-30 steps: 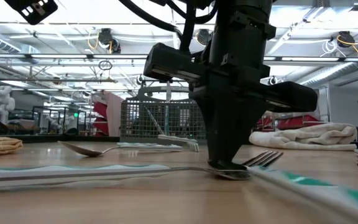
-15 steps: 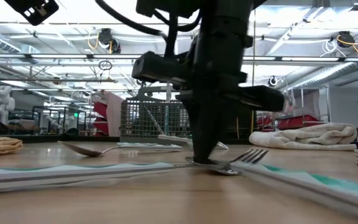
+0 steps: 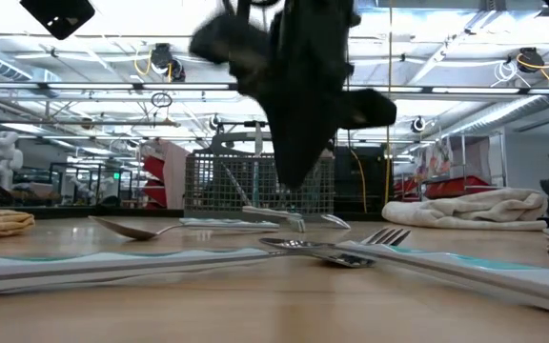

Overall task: Sort silverware
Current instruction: Put the blue table knife into the gray silverware rack

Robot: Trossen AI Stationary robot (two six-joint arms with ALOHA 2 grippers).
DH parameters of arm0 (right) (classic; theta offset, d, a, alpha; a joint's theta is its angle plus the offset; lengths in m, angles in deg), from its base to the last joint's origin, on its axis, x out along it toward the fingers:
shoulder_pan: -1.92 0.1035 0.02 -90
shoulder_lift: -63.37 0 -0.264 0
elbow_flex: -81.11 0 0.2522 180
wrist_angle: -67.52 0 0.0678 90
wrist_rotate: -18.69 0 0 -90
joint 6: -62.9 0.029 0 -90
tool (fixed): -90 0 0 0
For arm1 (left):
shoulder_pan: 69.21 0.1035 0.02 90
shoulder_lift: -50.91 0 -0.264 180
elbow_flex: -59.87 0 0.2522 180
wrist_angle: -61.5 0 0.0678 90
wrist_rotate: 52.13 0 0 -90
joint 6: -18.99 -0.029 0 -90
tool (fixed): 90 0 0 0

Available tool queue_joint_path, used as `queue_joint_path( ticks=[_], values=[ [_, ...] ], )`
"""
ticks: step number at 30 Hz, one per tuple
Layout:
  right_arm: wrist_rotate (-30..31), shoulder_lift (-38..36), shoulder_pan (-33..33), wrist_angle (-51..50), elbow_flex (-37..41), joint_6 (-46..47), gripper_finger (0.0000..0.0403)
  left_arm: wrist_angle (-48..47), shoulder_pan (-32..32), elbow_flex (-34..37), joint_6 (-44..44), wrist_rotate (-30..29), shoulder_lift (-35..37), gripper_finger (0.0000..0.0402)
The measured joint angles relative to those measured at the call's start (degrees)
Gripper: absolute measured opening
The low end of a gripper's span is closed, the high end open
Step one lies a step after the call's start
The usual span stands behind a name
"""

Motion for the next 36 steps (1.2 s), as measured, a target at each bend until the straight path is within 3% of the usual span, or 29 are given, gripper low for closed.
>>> queue_joint_path(
  ticks=[3, 6, 11, 15, 23, 36],
  values=[
    [-7.0, 0.0, 2.6, -0.3, -3.3, -1.5, 0.0053, 0.0, 0.0, 0.0, 0.0, 0.0, 0.0, 0.0212],
    [-8.3, -0.2, 6.9, -2.0, -5.8, -2.4, 0.0099, 0.0, 0.0, 0.0, 0.0, 0.0, 0.0, 0.0212],
    [0.3, 0.7, 12.1, -7.5, -5.8, 3.1, 0.0176, 0.0, 0.0, 0.0, -0.4, -0.4, 0.0, 0.0212],
    [2.9, 2.1, 10.2, -8.1, -5.8, 4.9, 0.0216, 0.0, 0.5, 0.0, -1.5, -1.0, 0.0, 0.0212],
    [3.8, 4.4, 6.1, -7.2, -5.8, 0.3, 0.0227, 0.0, 1.9, 0.0, -1.5, -0.8, 0.0, 0.0212],
    [4.5, 8.1, 5.4, -6.8, -5.5, -2.6, 0.0222, 0.0, 1.9, 0.0, 0.0, -0.2, 0.0, 0.0212]
  ],
)
